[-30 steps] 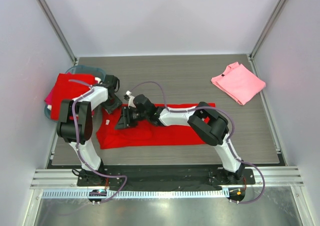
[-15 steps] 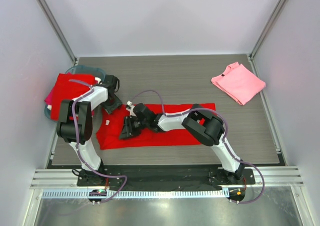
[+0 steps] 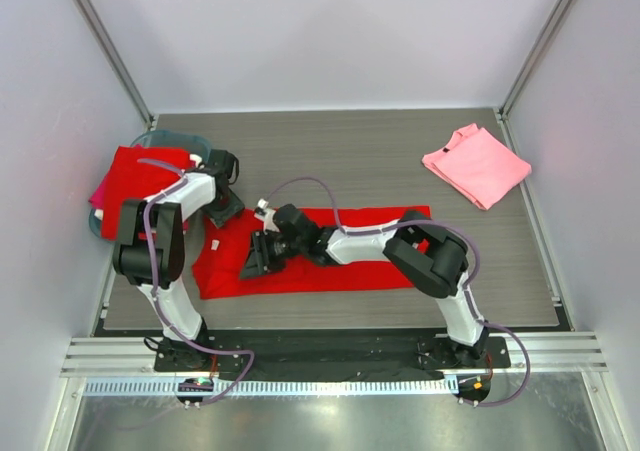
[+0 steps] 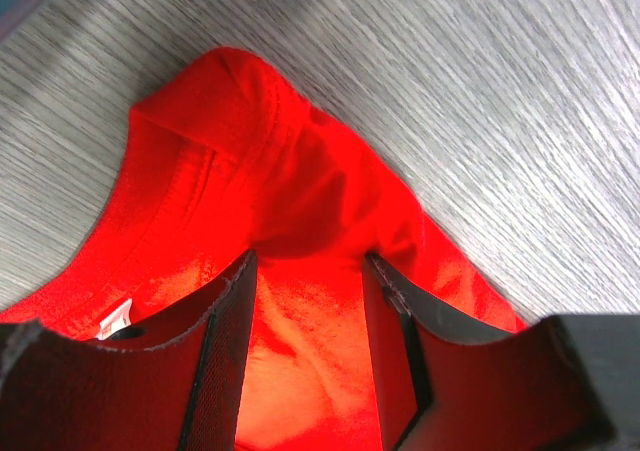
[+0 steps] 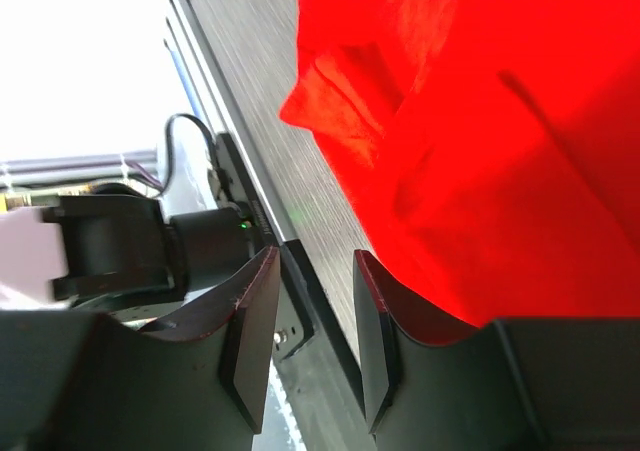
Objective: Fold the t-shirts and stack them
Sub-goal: Fold the tshirt
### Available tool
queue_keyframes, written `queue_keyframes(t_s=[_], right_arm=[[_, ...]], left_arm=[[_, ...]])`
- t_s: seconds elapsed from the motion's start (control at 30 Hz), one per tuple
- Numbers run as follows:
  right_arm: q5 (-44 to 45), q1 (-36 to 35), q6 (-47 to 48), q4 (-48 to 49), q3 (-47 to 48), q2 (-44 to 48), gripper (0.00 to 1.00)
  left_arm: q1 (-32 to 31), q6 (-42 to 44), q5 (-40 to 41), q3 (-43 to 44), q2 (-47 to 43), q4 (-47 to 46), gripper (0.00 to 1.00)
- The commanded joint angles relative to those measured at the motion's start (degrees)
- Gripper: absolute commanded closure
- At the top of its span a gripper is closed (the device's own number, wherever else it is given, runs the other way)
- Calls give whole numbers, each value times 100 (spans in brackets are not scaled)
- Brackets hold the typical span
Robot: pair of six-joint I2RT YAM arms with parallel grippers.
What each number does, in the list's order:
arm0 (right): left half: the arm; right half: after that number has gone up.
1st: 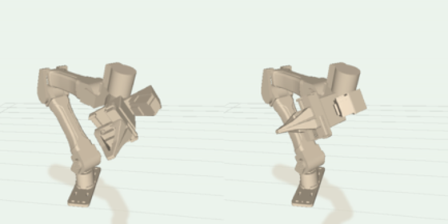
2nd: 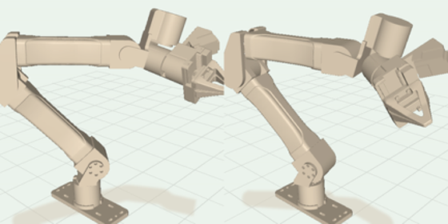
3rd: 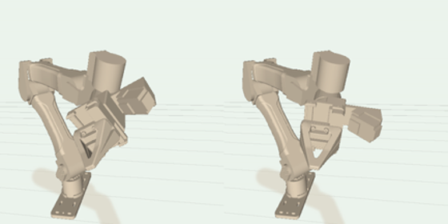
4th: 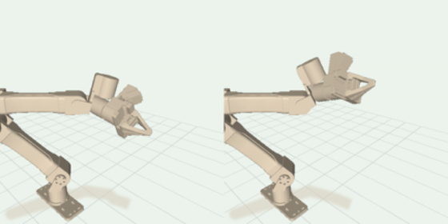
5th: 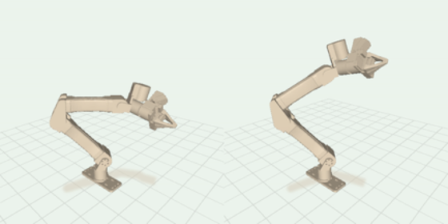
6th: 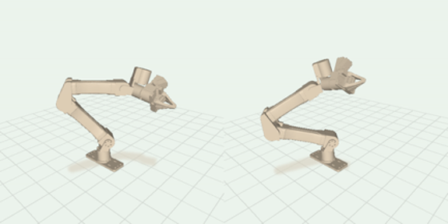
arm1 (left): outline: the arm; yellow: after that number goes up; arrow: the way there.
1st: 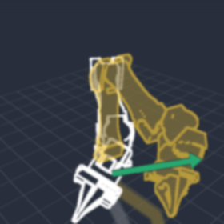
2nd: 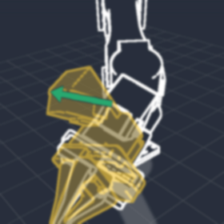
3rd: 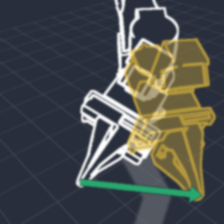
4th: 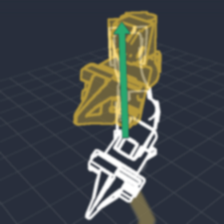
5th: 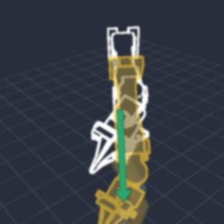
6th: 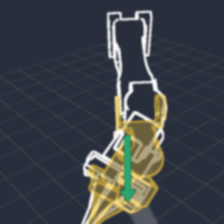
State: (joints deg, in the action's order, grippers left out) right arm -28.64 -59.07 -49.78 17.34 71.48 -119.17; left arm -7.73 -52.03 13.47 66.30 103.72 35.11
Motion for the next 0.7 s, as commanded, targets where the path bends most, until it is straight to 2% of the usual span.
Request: queue_keyframes(t_s=[0.0, 0.23, 0.33, 0.4, 0.5, 0.57, 0.67], right_arm=[[-19, 263, 3, 208, -169, 614, 59], [-10, 580, 144, -108, -757, 1159, 61], [8, 686, 144, -108, -1108, 1475, 69], [112, 739, 179, -274, -1250, 1686, 79], [227, 818, 302, -599, -1470, 1845, 88], [201, 853, 311, -627, -1637, 1863, 92], [184, 923, 302, -636, -1760, 1854, 94]], left_arm=[[8, 114, -29, -153, -290, -127, 52], [-290, 246, -81, -206, -1195, 83, 42], [-580, 281, 58, -83, -1687, 583, 40], [-773, 264, 6, -109, -2151, 944, 40], [-967, 176, -326, -494, -2654, 1111, 48], [-1020, 106, -599, -1012, -3163, 1007, 57], [-1047, -26, -1039, -1731, -3744, 840, 82]])
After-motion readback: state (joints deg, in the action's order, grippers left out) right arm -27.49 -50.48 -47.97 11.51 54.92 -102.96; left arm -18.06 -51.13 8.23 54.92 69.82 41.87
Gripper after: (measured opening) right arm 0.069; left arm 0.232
